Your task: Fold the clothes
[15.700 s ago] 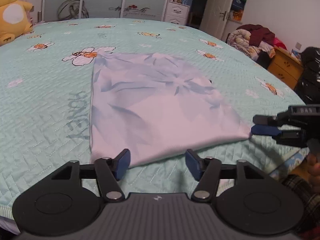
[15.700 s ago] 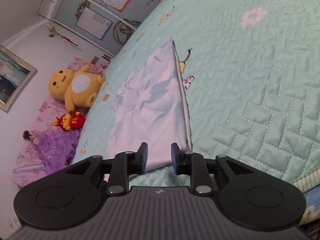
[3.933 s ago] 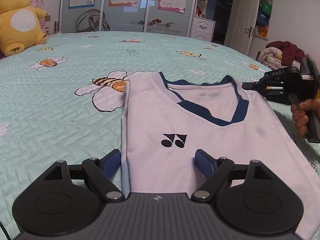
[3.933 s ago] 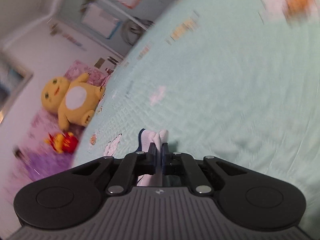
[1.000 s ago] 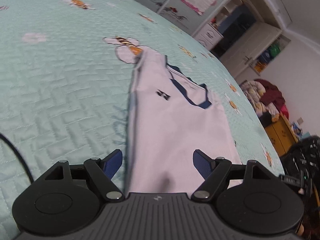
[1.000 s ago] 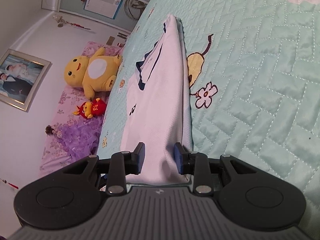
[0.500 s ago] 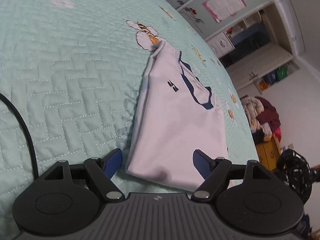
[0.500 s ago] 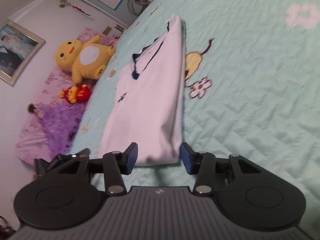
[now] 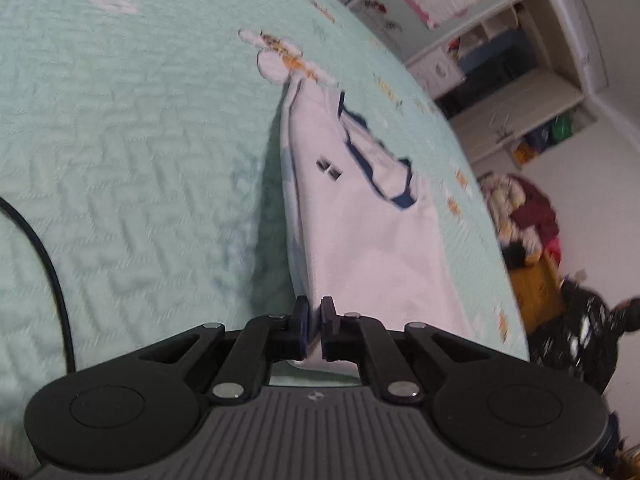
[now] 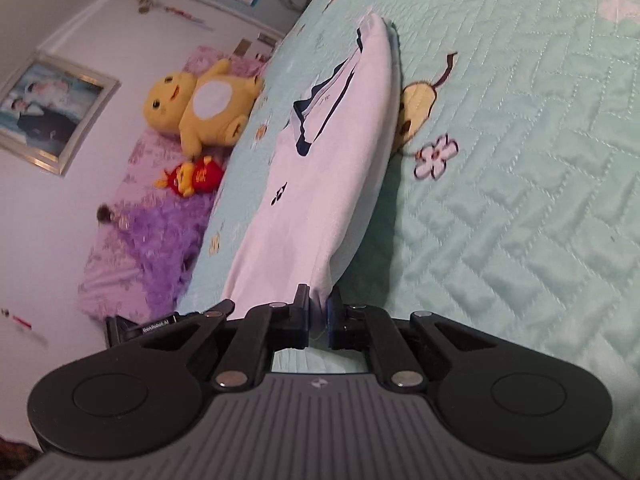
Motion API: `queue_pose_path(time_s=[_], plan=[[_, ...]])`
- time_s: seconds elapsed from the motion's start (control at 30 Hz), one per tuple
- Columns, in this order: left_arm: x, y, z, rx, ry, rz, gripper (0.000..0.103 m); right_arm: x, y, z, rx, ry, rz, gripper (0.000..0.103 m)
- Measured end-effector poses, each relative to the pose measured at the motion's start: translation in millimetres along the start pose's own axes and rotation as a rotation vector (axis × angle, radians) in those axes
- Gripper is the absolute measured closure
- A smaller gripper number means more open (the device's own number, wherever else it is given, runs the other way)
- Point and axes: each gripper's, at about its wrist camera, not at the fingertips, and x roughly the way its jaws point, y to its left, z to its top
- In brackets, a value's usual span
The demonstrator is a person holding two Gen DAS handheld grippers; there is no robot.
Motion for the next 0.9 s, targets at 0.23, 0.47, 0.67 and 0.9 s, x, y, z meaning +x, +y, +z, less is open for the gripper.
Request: queue_pose_path(time_s=[0.23,0.47,0.67,0.9], plan=[[2.9,8.6,1.5,0.011,0.004,0.055,0.088,1.9,-12.8,-12.1,0.019,0.037,-0.015,0.096],[-27.5,-5.2,17.3,0.128,-0.148,0.185,0.053,-3.6,-0.6,-5.5,-0.063,0.035,-0.061,0.082],[14.1,-31.4,71.2,0.293,-0.2,0.182,0.053,-12.0,-1.9,23.1,-0.116,-0.101,-0.16,0.076],[98.2,-56.5,135.3,0.475,-0.239,0.17,0.053,20.2,-6.2,99.6,-0.154,-0.275,-0.179,0.075]])
